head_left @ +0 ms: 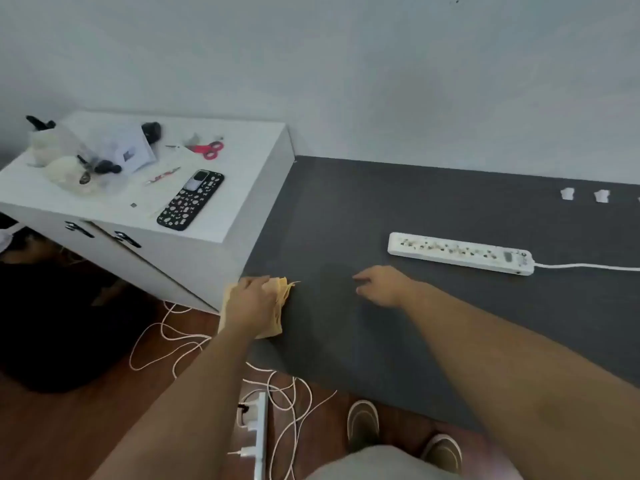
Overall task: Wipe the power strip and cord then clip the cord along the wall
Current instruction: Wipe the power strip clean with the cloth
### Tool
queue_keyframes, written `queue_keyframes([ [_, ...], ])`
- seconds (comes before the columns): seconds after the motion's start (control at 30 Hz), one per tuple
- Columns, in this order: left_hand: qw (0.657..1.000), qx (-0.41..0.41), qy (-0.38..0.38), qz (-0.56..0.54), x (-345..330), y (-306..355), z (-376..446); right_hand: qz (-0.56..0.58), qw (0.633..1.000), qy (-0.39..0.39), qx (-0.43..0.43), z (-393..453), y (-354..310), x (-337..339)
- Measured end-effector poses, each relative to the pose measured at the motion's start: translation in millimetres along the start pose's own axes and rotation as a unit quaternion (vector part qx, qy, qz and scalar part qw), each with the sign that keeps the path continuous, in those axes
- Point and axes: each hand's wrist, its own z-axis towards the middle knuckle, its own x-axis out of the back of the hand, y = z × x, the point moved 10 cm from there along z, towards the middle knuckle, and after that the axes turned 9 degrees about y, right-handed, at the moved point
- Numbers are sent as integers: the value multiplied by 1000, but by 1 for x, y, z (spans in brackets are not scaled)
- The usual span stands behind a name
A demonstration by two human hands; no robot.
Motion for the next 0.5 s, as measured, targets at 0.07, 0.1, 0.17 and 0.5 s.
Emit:
queue_keyframes([
  [0.07, 998, 64, -16, 7, -7, -31, -8, 21, 1000, -13, -4, 6, -8, -10],
  [0.1, 994, 104, 9, -10, -10, -49, -11, 34, 999, -18, -10, 5, -11, -15],
  [0.17, 973, 203, 66, -84, -6, -80, -24, 75, 996, -35, -31, 9, -21, -30],
  [0.5, 941, 302, 34, -146, -24, -101, -33, 379, 911, -76, -145, 19, -87, -93],
])
